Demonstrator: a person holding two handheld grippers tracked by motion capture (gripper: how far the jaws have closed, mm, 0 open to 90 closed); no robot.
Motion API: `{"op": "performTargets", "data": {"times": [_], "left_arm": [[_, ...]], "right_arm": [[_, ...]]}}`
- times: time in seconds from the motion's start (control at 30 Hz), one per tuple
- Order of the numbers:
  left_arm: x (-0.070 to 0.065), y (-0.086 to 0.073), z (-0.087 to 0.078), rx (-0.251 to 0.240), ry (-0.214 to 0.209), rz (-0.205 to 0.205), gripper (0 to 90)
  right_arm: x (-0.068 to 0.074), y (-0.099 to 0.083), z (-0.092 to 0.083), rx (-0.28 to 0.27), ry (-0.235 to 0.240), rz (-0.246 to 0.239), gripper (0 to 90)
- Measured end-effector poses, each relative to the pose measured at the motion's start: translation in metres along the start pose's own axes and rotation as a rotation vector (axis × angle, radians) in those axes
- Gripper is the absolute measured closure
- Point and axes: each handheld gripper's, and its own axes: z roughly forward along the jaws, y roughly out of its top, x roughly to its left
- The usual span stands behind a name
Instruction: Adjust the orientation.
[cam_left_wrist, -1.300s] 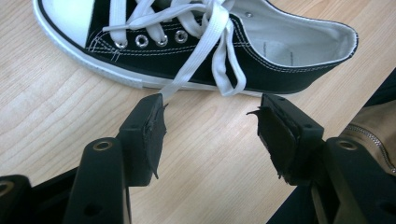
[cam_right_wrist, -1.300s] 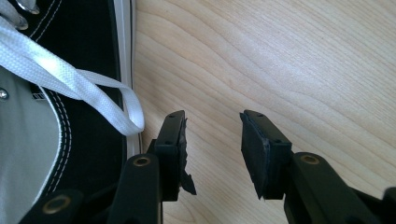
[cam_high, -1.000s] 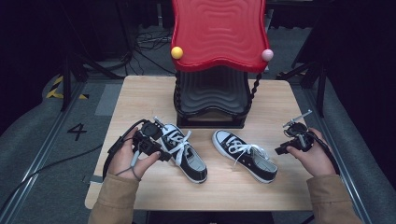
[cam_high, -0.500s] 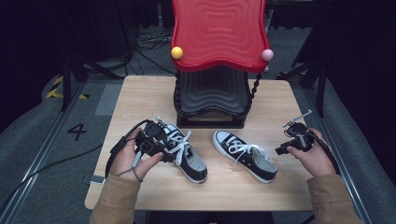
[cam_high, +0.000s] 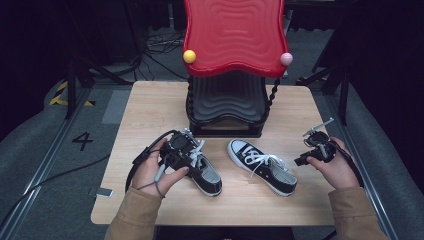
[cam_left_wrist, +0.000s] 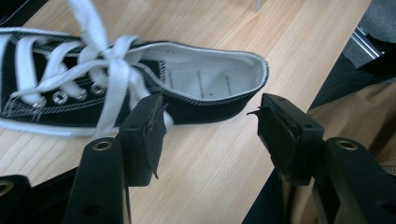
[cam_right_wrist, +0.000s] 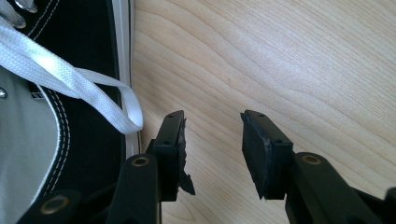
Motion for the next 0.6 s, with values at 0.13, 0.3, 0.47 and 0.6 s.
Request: {"op": "performTargets", "data": {"times": [0.13, 0.3, 0.47, 0.6], "left_arm": [[-0.005, 0.008, 0.011, 0.015, -0.012, 0.024, 42.7], [-0.011, 0.015, 0.023, 0.028, -0.018, 0.037, 43.2], [-0.016, 0.020, 0.036, 0.050, -0.035, 0.054, 43.6], [-0.018, 0.024, 0.046, 0.079, -0.054, 0.072, 43.5]], "right_arm": [[-0.001, -0.001, 0.001, 0.003, 0.000, 0.001, 60.1], [-0.001, -0.002, 0.000, -0.003, -0.003, 0.005, 59.6], [-0.001, -0.002, 0.001, 0.002, -0.004, 0.006, 59.4], [-0.001, -0.003, 0.002, 0.006, -0.004, 0.008, 59.2]]}}
